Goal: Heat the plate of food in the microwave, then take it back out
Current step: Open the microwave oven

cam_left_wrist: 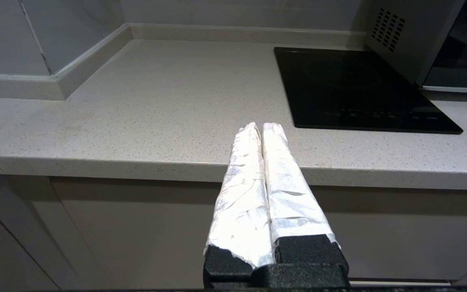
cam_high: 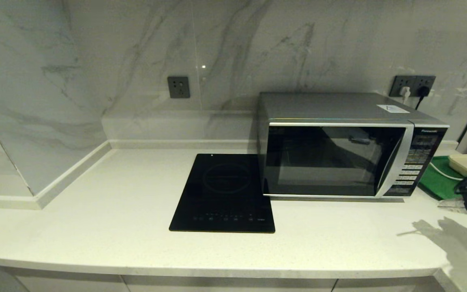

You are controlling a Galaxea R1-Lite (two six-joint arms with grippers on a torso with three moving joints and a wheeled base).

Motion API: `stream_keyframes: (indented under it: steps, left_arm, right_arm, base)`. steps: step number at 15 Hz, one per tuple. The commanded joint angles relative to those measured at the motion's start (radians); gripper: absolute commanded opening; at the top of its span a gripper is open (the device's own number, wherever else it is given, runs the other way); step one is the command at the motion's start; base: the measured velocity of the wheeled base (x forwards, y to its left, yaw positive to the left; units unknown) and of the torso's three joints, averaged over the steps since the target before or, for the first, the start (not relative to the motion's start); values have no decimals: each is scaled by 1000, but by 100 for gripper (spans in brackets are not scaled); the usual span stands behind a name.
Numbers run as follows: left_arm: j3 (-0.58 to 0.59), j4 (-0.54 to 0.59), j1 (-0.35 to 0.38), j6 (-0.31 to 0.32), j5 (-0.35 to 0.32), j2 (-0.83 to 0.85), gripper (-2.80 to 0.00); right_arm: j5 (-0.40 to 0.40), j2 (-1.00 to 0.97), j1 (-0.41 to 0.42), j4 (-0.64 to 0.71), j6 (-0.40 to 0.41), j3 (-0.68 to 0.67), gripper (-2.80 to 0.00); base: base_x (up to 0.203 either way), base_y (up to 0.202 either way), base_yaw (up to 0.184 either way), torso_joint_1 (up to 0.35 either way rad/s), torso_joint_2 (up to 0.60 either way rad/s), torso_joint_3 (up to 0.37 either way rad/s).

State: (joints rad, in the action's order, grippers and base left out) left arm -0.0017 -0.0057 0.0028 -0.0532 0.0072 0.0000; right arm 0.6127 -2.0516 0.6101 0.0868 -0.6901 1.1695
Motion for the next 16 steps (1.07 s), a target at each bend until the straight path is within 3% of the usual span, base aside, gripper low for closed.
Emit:
stream_keyframes:
  steps: [1, 3, 5, 7, 16]
  left_arm:
    - [0, 0, 0, 0, 0, 0, -280]
    - [0, 0, 0, 0, 0, 0, -280]
    - [0, 0, 0, 0, 0, 0, -280]
    - [0, 0, 0, 0, 0, 0, -280]
    - [0, 0, 0, 0, 0, 0, -280]
  right_arm:
    - [51, -225, 32, -241, 60, -70, -280]
    - [73, -304, 38, -365, 129, -84, -280]
    - [104, -327, 36, -377, 164, -69, -280]
    - [145, -325, 33, -377, 170, -49, -280]
    - [149, -308, -74, -377, 155, 46, -280]
  base:
    - [0, 0, 0, 0, 0, 0]
    - [0, 0, 0, 0, 0, 0]
    - [0, 0, 0, 0, 0, 0]
    - [0, 0, 0, 0, 0, 0]
    - [0, 0, 0, 0, 0, 0]
